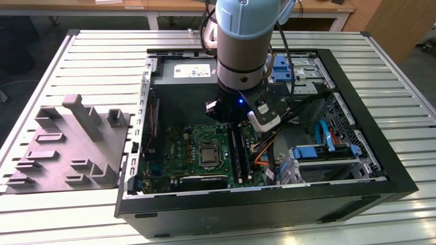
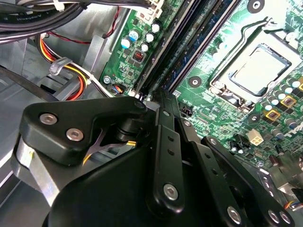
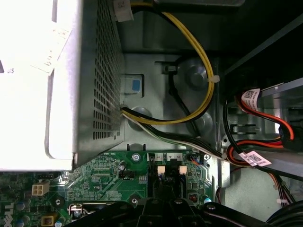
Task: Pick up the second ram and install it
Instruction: 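Press down the second ram until it locks into place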
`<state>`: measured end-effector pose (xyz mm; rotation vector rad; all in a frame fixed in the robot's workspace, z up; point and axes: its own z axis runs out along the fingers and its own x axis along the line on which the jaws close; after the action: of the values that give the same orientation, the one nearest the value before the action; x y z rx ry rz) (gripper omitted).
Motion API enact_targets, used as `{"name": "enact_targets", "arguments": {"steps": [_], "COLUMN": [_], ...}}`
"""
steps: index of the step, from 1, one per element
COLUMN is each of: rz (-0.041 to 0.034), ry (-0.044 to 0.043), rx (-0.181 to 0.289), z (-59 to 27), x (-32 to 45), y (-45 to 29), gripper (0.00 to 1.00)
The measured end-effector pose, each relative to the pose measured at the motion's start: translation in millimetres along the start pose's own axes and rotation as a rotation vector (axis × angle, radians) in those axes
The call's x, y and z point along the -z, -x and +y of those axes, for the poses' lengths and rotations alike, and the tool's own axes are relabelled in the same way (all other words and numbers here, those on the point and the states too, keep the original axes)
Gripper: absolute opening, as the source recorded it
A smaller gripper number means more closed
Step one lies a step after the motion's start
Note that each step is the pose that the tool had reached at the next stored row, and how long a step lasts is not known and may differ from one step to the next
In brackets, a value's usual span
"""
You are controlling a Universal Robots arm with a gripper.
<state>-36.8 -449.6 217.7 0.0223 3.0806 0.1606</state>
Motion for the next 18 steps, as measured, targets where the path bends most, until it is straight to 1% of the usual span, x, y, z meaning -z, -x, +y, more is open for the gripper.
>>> {"name": "enact_targets", "arguments": {"steps": [2,4,7,14,18], "rz": [-0.0004,0.0,0.0,-0.0001,-0.0001], "ry": [0.0008,-0.0001,-0.0006,-0.0083,-0.0112], "rx": [0.0,0.0,0.0,0.0,0.001], "z": [0.4,0.7,1.1,-0.5,-6.2], "x": [2.6,6.6,10.4,10.8,11.4], "y": [0.2,0.4,0.6,0.7,0.8], "gripper": [0.1,0.1,0.1,0.1,0.1]}}
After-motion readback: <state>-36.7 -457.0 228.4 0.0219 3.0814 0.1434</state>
